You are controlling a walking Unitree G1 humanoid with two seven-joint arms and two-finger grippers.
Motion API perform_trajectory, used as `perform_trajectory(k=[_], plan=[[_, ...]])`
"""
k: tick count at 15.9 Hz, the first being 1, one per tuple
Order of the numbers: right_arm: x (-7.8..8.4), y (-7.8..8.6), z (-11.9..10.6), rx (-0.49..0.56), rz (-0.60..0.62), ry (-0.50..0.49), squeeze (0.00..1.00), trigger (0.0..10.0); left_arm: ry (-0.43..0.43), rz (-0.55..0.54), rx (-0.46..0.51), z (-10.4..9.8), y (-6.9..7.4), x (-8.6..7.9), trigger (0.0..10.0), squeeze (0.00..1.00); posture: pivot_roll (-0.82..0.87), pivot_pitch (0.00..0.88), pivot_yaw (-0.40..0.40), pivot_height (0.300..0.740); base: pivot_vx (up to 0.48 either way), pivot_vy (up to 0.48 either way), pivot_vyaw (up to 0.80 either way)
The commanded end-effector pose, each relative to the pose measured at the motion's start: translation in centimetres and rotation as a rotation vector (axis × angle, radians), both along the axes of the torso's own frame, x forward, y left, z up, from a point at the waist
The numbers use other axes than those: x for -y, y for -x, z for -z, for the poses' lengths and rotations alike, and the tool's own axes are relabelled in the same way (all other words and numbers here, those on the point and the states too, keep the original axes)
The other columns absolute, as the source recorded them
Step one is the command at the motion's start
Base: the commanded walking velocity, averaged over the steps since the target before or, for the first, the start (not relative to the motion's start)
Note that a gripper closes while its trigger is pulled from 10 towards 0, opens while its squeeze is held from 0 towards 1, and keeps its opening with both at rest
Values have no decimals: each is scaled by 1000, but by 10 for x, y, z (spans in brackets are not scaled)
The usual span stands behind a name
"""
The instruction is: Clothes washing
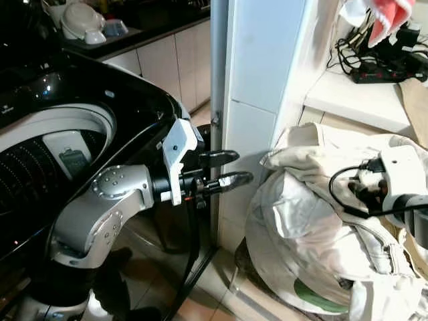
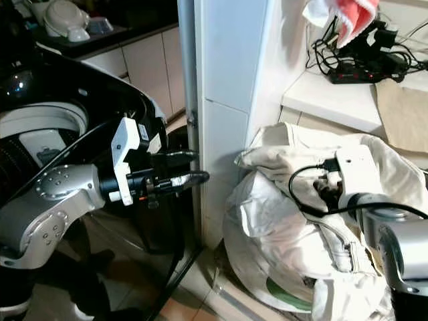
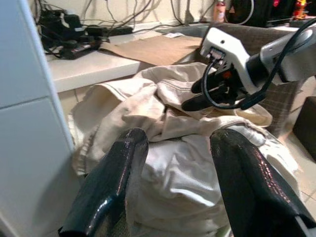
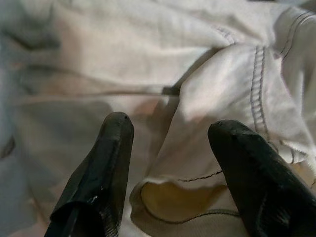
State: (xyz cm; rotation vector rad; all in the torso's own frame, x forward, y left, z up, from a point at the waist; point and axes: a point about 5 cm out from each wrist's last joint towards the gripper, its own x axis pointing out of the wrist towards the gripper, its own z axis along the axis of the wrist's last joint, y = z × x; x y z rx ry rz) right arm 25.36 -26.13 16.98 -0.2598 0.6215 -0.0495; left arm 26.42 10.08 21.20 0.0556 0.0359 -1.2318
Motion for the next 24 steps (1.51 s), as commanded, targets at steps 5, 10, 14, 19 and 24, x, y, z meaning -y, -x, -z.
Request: perform_trajectory(k=[5, 10, 14, 19, 24], plan=[[12, 14, 14, -158, -67, 111, 0, 10000, -43, 67, -83, 8, 14, 2, 10000, 0, -123, 0, 26, 740, 0, 0, 0], [28, 14, 14, -140, -63, 247, 0, 0, 34, 105, -116, 3, 19, 7, 10000, 0, -126, 0, 28, 740, 0, 0, 0], [28, 14, 17, -140, -69, 259, 0, 0, 40, 110, -132, 5, 21, 11, 10000, 0, -123, 0, 21, 740, 0, 0, 0], [30, 13, 17, -131, -72, 253, 0, 0, 50, 122, -149, 7, 25, 12, 10000, 0, -119, 0, 17, 740, 0, 0, 0], [28, 13, 18, -127, -79, 242, 0, 0, 28, 129, -153, 11, 27, 12, 10000, 0, -121, 0, 20, 740, 0, 0, 0]])
